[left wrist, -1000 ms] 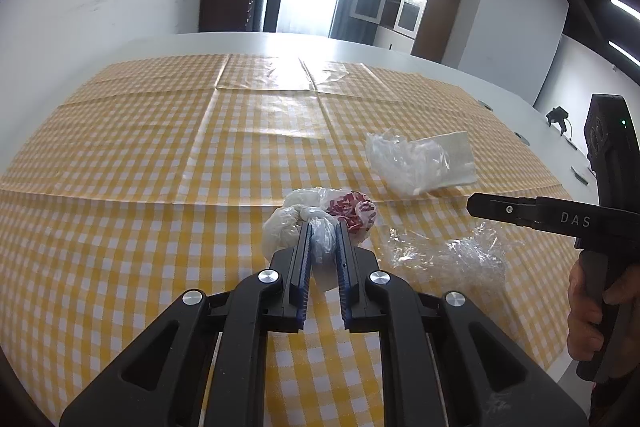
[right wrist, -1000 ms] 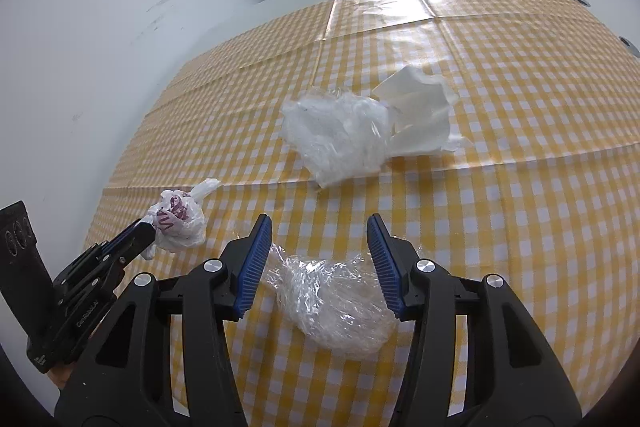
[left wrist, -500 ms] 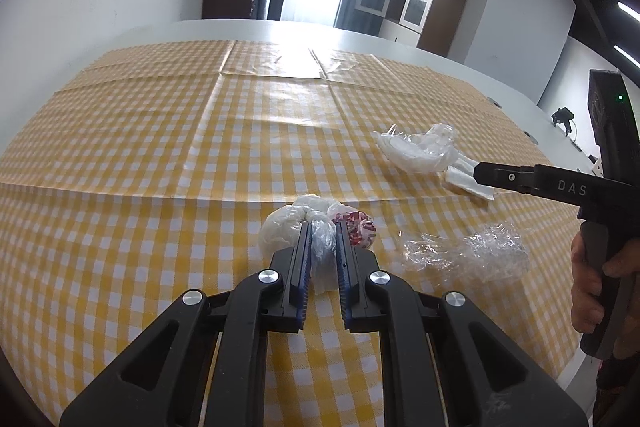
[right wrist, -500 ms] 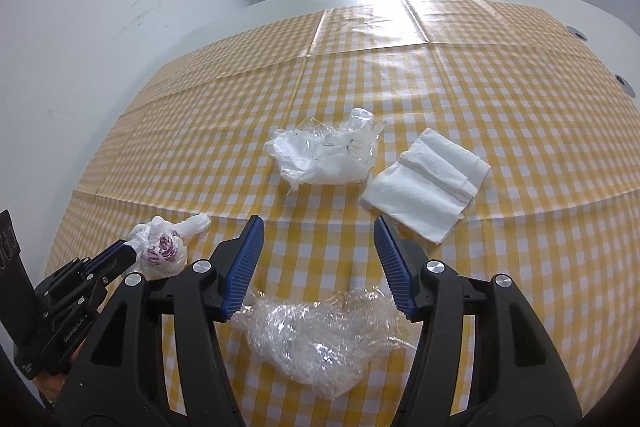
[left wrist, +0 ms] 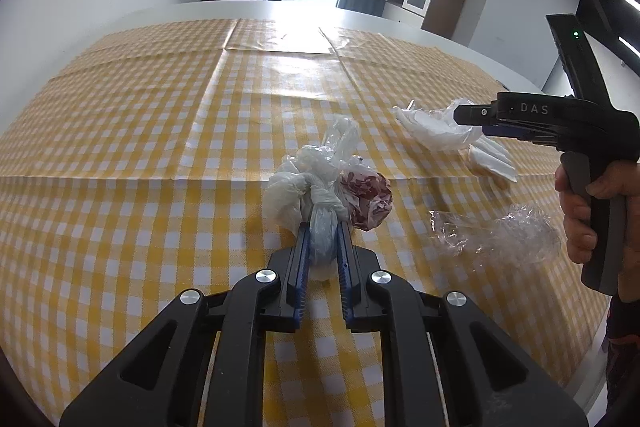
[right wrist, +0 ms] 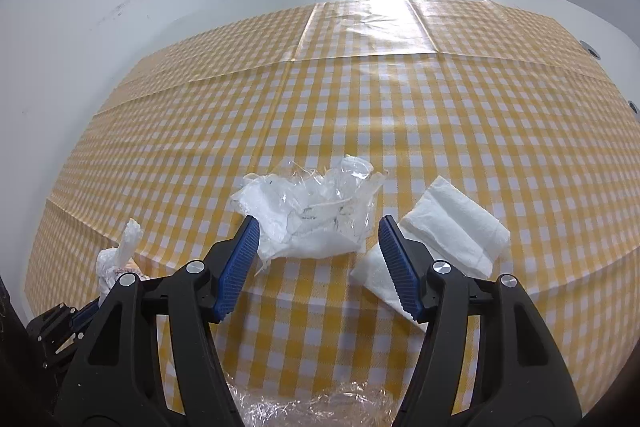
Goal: Collect trash
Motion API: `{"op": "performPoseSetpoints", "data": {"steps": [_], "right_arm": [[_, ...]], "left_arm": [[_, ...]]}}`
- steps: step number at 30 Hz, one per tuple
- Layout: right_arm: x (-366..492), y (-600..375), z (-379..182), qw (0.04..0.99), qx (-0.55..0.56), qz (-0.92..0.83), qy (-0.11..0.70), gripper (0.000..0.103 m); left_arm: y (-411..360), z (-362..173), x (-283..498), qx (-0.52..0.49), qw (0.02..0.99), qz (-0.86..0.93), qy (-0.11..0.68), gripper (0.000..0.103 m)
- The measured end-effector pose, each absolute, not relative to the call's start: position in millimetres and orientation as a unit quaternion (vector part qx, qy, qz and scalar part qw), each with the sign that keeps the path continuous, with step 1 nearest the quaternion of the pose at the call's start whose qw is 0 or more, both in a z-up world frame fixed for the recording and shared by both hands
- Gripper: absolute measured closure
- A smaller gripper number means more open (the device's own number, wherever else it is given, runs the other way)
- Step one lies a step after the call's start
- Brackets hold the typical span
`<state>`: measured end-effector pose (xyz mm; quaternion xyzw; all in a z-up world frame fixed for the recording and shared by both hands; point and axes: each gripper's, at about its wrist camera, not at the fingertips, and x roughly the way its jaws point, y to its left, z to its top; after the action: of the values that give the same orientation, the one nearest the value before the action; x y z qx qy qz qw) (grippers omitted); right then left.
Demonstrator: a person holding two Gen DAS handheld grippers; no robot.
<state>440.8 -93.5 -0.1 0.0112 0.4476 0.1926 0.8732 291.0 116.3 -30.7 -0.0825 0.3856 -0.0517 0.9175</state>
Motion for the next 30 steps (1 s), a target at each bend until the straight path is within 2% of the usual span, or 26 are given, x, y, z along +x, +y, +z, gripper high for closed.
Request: {"op": "performPoseSetpoints", "data": {"steps": [1, 2, 5, 7, 10, 18, 27, 30], "right_arm": [[443.9, -93.9, -2.0, 0.872, 0.011, 0.191, 0.450, 0.057], [446.6, -93.1, -3.9, 0.870, 0.010, 0.189, 0.455, 0.062], [449.6, -92.8, -8.6, 0.866, 0.012, 0.192, 0.461, 0.070], [448.2, -92.0, -9.7, 0.869, 0.006, 0.189, 0.457, 0.080], [441.4, -92.2, -8.0, 0.873, 0.003, 0.197, 0.447, 0.088], [400.5, -94.8, 24.1, 0.891, -0.008, 0.212, 0.400, 0.091], [308.8, -100.3, 61.9, 0.910, -0.032, 0.241, 0.336, 0.091], [276.9, -105.6, 67.4, 0.914, -0.040, 0.249, 0.318, 0.091]], "left_arm": [[116.5, -28.3, 289.7, -0.083, 0.919, -0.053, 0.382, 0.091], [116.5, -25.6, 288.8, -0.082, 0.920, -0.055, 0.380, 0.091], [114.9, -20.8, 289.0, -0.073, 0.923, -0.051, 0.374, 0.087], [113.7, -22.6, 293.7, -0.065, 0.924, -0.044, 0.375, 0.086], [113.6, -24.0, 295.4, -0.063, 0.925, -0.033, 0.373, 0.093], [114.8, 0.9, 262.3, -0.092, 0.935, -0.028, 0.342, 0.095], [128.0, 27.3, 183.9, -0.153, 0.940, -0.022, 0.305, 0.095], [117.6, 28.2, 162.8, -0.142, 0.942, -0.021, 0.303, 0.095]]}}
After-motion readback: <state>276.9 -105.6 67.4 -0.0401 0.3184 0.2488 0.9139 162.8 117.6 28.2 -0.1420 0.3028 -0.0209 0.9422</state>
